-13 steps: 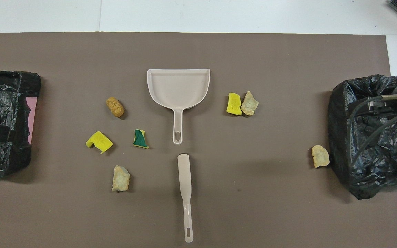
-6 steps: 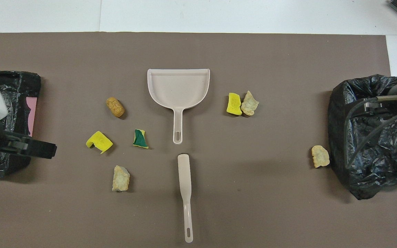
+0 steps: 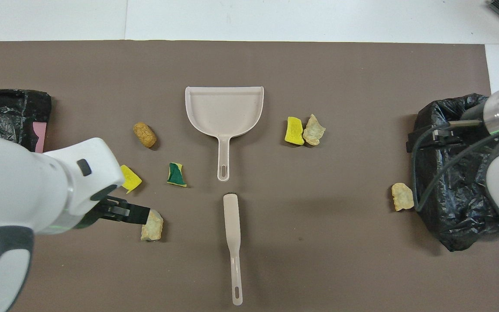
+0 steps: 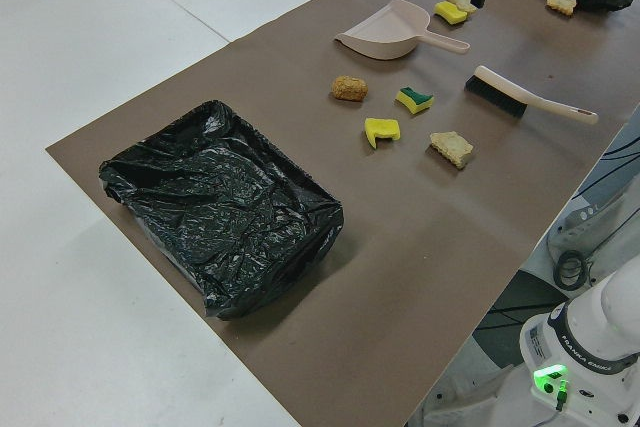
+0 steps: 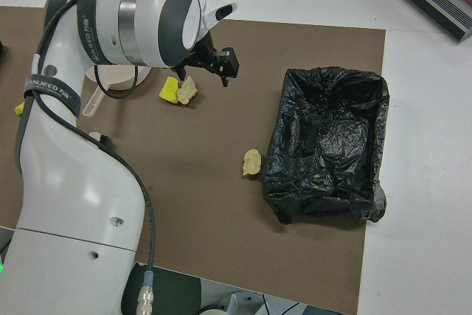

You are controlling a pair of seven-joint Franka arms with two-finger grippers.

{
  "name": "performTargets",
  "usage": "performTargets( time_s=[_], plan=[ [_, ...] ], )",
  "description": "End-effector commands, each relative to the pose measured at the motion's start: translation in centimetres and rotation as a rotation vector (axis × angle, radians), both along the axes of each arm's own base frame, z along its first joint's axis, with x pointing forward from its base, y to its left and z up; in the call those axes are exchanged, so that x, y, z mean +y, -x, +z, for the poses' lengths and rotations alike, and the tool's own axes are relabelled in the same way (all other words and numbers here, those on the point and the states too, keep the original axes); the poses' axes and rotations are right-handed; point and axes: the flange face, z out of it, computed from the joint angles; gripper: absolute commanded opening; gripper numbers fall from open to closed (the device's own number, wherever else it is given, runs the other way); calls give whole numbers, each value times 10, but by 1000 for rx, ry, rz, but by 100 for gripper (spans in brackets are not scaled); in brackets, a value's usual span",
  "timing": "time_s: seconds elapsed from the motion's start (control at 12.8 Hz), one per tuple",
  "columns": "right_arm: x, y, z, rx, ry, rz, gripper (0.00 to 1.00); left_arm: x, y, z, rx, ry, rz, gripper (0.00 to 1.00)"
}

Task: Sweep and dump trash in bin

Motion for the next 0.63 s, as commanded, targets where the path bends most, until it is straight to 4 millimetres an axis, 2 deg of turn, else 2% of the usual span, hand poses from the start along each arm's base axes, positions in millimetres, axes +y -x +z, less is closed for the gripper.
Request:
performTargets(
  time_s=[0.0,0.16,0.23,0.31,0.39,0.55],
  plan=[
    [51,-15,-31,1,-11,-7,100,-34,38,-38,-26,16,37,100],
    [97,-21,-53,-10,-1,-2,100,-56,58,-60,-35,19,42,100],
    [126,-22,-71,8,-2,6,100,-68,65,-71,-37,20,46,100],
    [142,-24,-82,11,2,-1,100,-78,71,-85,-33,16,48,100],
    [164,-26,-84,-13,-4,-6,100,-90,81,-100,-42,21,52,100],
    [201,-22,-103,-20,3,-5,100,-105,99,-122,-54,30,70,100]
  ],
)
